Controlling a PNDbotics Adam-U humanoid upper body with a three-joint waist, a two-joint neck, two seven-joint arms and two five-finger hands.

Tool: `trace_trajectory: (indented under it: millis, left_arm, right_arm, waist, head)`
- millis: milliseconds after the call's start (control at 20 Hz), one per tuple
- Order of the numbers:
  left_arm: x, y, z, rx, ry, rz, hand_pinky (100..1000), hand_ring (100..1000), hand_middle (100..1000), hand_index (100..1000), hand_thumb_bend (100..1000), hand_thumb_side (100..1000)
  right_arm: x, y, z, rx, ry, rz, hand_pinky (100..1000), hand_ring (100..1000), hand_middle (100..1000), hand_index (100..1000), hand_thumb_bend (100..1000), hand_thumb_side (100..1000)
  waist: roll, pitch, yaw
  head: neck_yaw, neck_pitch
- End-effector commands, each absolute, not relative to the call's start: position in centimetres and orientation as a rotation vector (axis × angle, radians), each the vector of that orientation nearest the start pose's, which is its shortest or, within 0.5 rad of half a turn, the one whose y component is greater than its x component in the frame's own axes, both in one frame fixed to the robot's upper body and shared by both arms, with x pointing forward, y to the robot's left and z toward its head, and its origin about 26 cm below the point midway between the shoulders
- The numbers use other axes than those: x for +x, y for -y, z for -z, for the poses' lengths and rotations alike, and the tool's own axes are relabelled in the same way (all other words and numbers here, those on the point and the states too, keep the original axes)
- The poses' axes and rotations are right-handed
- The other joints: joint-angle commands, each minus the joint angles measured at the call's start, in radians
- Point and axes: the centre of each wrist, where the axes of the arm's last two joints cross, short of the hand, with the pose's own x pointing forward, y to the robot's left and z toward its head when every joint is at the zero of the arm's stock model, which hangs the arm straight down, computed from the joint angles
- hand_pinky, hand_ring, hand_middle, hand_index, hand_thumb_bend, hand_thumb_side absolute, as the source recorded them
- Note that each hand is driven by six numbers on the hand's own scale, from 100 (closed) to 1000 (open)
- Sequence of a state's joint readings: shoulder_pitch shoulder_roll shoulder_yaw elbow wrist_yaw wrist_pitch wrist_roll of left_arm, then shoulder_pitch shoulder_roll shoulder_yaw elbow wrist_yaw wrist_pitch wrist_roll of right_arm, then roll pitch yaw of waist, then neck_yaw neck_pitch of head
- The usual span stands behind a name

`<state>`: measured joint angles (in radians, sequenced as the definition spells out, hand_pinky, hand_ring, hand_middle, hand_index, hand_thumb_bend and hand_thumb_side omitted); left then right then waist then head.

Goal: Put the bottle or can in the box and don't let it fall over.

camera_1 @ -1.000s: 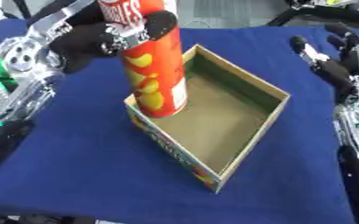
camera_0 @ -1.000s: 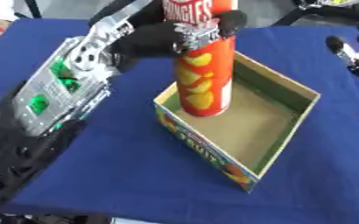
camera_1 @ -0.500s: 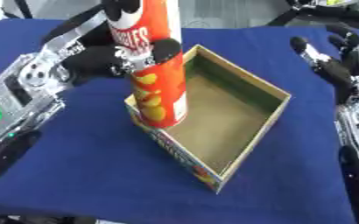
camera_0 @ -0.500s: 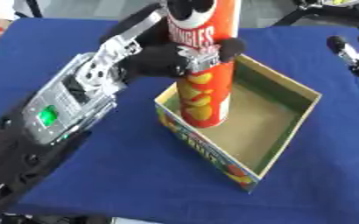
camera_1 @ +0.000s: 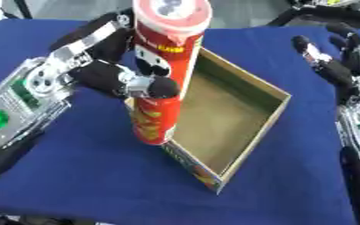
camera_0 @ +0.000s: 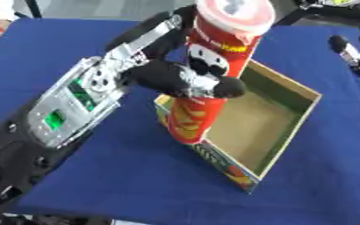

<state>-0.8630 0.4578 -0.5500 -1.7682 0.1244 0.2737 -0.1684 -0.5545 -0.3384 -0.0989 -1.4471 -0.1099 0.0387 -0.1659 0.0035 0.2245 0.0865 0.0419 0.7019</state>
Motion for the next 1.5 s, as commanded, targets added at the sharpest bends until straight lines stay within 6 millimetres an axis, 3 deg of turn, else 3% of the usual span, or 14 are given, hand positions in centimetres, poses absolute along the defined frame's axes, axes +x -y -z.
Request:
trace_trajectory:
  millis: [50, 250, 450, 550, 700, 800, 1150, 1500]
  left_arm:
    - [33.9, -12.1, -27.1, -0.115, 1.994, 1.205, 916, 1000, 866, 927, 732, 449]
    - [33.8, -12.0, -27.3, -0.131, 2.004, 1.187, 913, 1000, 862, 916, 704, 460]
    - [33.9, -12.1, -27.5, -0.099, 2.038, 1.161, 921, 1000, 875, 998, 842, 505]
    - [34.0, -12.2, -27.9, -0.068, 2.084, 1.127, 914, 1000, 866, 1000, 825, 500]
    - [34.8, -12.0, -28.2, -0.030, 2.132, 1.049, 891, 1000, 844, 972, 657, 477]
    - [35.6, -11.6, -28.0, -0.025, 2.142, 1.015, 884, 1000, 834, 950, 601, 488]
    - [37.2, -10.1, -27.9, -0.046, 2.167, 1.001, 880, 1000, 836, 938, 612, 488]
    - [37.4, -10.6, -27.8, -0.041, 2.174, 0.969, 871, 1000, 825, 908, 609, 474]
  right_arm:
    - [39.7, 30.4, -18.1, -0.277, 2.019, 0.002, 737, 981, 1000, 811, 740, 366]
    - [39.7, 30.3, -18.1, -0.274, 2.019, 0.003, 737, 981, 1000, 811, 739, 366]
    - [39.7, 30.3, -18.0, -0.272, 2.015, 0.001, 736, 981, 1000, 811, 739, 363]
    - [39.7, 30.3, -18.0, -0.270, 2.013, 0.001, 736, 981, 1000, 811, 739, 362]
    - [39.7, 30.2, -18.0, -0.262, 2.011, -0.003, 736, 981, 1000, 811, 740, 359]
    - [39.7, 30.1, -17.9, -0.257, 2.010, -0.005, 736, 981, 1000, 811, 739, 358]
    - [39.7, 29.9, -17.8, -0.245, 2.007, -0.005, 736, 981, 1000, 811, 735, 359]
    - [39.6, 30.0, -17.7, -0.246, 2.005, 0.003, 737, 981, 1000, 811, 733, 360]
  waist:
    - [-0.003, -0.015, -0.002]
    - [-0.004, -0.015, -0.002]
    - [-0.005, -0.016, -0.002]
    - [-0.006, -0.016, -0.002]
    - [-0.008, -0.015, -0.002]
    - [-0.008, -0.015, -0.003]
    - [-0.007, -0.013, -0.010]
    - [-0.004, -0.014, -0.010]
  head:
    - [-0.001, -0.006]
    - [0.000, -0.006]
    - [-0.001, -0.009]
    - [-0.001, -0.009]
    - [0.000, -0.009]
    - [0.001, -0.009]
    - [0.007, -0.006]
    - [0.003, -0.007]
